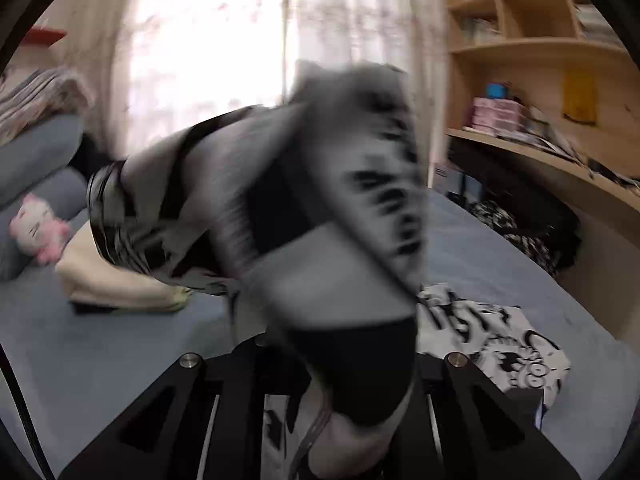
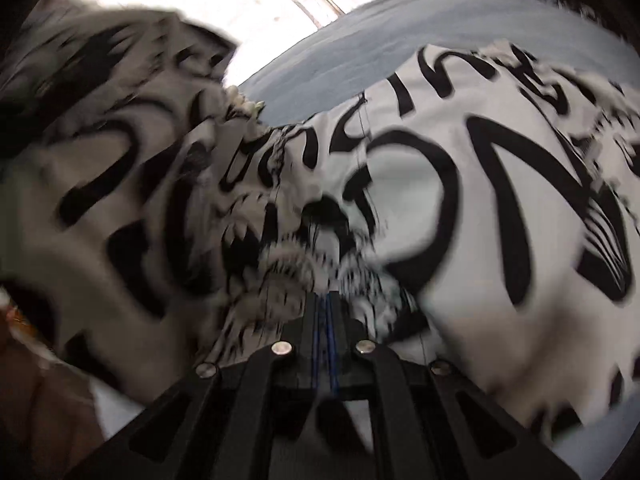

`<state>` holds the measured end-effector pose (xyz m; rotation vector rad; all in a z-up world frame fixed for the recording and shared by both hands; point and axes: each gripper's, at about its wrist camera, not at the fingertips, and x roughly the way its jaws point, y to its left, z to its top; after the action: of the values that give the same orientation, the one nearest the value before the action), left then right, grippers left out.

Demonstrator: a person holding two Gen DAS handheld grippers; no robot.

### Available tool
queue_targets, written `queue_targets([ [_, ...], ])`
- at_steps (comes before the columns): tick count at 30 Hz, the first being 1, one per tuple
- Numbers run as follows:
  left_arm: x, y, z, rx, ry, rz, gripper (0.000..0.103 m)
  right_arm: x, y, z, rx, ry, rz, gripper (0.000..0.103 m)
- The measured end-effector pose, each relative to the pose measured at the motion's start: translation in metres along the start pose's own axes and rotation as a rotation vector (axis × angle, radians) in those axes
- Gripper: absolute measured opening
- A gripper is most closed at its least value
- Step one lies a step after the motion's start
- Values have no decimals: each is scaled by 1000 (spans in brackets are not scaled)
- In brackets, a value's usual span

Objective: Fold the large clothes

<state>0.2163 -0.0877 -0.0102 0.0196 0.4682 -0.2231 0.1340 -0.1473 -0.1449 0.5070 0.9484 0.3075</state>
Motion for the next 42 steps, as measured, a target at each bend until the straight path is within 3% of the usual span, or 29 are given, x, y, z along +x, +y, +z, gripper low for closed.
queue_targets([
  [3, 3, -35, 7, 46, -14, -38, 13, -41, -22, -6, 54, -26, 24, 5],
  [8, 23, -107, 5, 139, -2, -110, 13, -111, -75, -15, 115, -149, -120, 6],
  [13, 62, -184, -32, 269, 110, -198, 14, -152, -134, -26, 230, -210, -242, 6],
  [17, 99, -238, -87, 466, 260, -170, 14, -164, -166, -35, 333, -209, -264, 6],
  [21, 98, -244, -100, 524, 237, -143, 22, -168, -171, -39, 342, -205, -245, 6],
  [23, 98, -241, -93, 500, 285, -180, 27, -167, -168, -42, 324, -202, -245, 6],
  [25, 100, -233, -84, 453, 339, -223, 36, -166, -174, -34, 319, -200, -242, 6],
  [27, 95, -221, -69, 397, 393, -268, 59, -167, -173, -28, 317, -205, -238, 6],
  [29, 89, -210, -66, 345, 442, -322, 66, -168, -174, -18, 314, -217, -242, 6],
  [33, 68, -195, -62, 278, 485, -391, 69, -176, -167, -14, 298, -231, -248, 11],
  [36, 49, -175, -54, 194, 502, -441, 78, -184, -161, -6, 287, -250, -248, 27],
  [39, 36, -150, -42, 127, 472, -420, 79, -194, -152, 3, 254, -271, -249, 29],
  [42, 33, -123, -29, 61, 435, -345, 79, -197, -146, 20, 225, -273, -220, 29],
])
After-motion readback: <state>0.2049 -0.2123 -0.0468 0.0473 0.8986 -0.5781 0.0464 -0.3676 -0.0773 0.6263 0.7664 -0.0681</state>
